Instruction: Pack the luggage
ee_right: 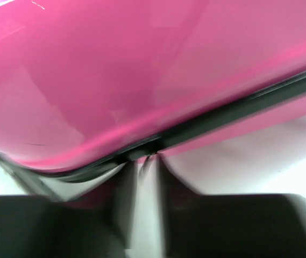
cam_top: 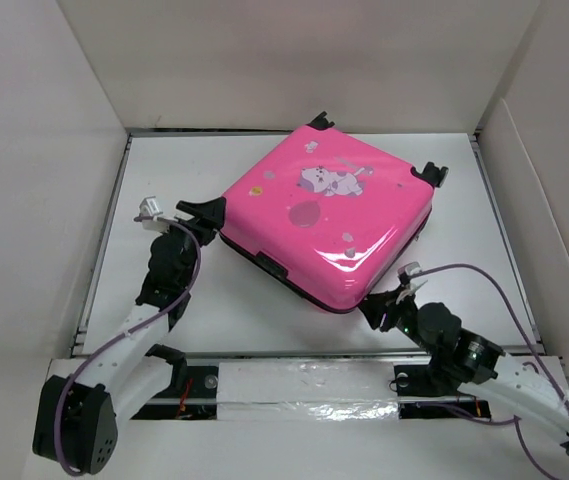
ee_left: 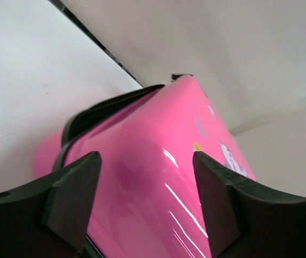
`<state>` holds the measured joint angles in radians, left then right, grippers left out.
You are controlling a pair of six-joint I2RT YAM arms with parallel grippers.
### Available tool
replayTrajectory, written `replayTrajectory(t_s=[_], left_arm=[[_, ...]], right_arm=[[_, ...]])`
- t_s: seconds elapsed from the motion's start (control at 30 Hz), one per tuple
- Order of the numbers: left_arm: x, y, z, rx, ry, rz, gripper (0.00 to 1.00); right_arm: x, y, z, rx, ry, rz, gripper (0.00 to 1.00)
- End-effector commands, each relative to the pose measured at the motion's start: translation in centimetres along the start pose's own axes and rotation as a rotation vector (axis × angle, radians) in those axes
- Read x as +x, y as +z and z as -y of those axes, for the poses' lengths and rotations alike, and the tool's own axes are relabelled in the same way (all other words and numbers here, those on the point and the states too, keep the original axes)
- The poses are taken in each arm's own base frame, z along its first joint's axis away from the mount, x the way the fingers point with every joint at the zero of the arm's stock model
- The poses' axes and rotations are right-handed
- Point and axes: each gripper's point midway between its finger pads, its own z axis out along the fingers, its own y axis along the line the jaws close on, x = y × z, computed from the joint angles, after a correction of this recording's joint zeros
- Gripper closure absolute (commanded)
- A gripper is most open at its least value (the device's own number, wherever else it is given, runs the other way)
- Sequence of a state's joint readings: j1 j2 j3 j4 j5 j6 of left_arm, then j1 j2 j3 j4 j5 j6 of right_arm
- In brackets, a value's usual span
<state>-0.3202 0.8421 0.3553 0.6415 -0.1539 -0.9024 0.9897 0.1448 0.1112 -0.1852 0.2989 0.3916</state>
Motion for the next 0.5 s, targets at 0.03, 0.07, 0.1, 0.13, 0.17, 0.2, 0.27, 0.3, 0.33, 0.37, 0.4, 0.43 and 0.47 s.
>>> replayTrajectory(t_s=[0.03, 0.07, 0.1, 0.13, 0.17, 0.2, 0.27, 0.3, 0.33, 0.37, 0.4, 0.43, 0.47], left_arm=[[-1.9, 3.1, -0.6, -0.072, -0.001, 0.015, 0.31], [-2.2, 3.6, -0.8, -0.074, -0.014, 0.01, 0.3], [-3.4, 4.2, -1.6, -0.09, -0.028, 0.028, 0.3], [-3.9, 4.7, -1.5, -0.075, -0.043, 0.025, 0.3], [-3.5, 5.2, -1.5, -0.05, -0.078, -0.007, 0.3], [-3.9, 5.5, -1.7, -0.048, -0.096, 0.0, 0.3], [-4.2, 6.4, -2.5, -0.045, -0.118, -0.019, 0.29], [-3.8, 6.8, -2.5, -0.043, -0.121, -0.041, 0.28], [-3.8, 7.1, -2.1, -0.027, -0.118, -0.064, 0.28], [-3.2, 7.5, -2.7, -0.037, -0.116, -0.085, 0.27], [-2.9, 7.6, -3.0, -0.04, -0.115, -0.095, 0.26], [-2.1, 7.6, -3.3, -0.035, -0.118, -0.123, 0.25], [-1.5, 7.7, -3.8, -0.037, -0.122, -0.142, 0.24]], right_arm=[[-4.2, -0.4, -2.5, -0.022, 0.062, -0.002, 0.3], [-4.8, -0.2, -2.2, 0.013, 0.052, -0.005, 0.26], [-5.7, 0.0, -1.4, 0.082, 0.041, 0.006, 0.22], [-5.1, 0.3, -0.5, 0.147, 0.007, -0.048, 0.18], [-7.6, 0.0, -0.8, 0.174, 0.007, -0.019, 0.13], [-8.6, -0.2, 0.2, 0.25, -0.004, -0.012, 0.11], [-9.1, -0.6, 1.1, 0.326, -0.044, -0.044, 0.07], [-11.2, -1.2, 1.3, 0.362, -0.033, 0.002, 0.04], [-11.7, -1.7, 1.8, 0.39, -0.035, 0.007, 0.02], [-12.8, -2.2, 1.7, 0.388, -0.037, 0.036, 0.0], [-14.4, -2.7, 1.7, 0.393, -0.032, 0.076, 0.0], [-15.5, -3.1, 2.1, 0.411, -0.024, 0.108, 0.0], [-16.4, -3.4, 2.5, 0.428, -0.048, 0.13, 0.0]])
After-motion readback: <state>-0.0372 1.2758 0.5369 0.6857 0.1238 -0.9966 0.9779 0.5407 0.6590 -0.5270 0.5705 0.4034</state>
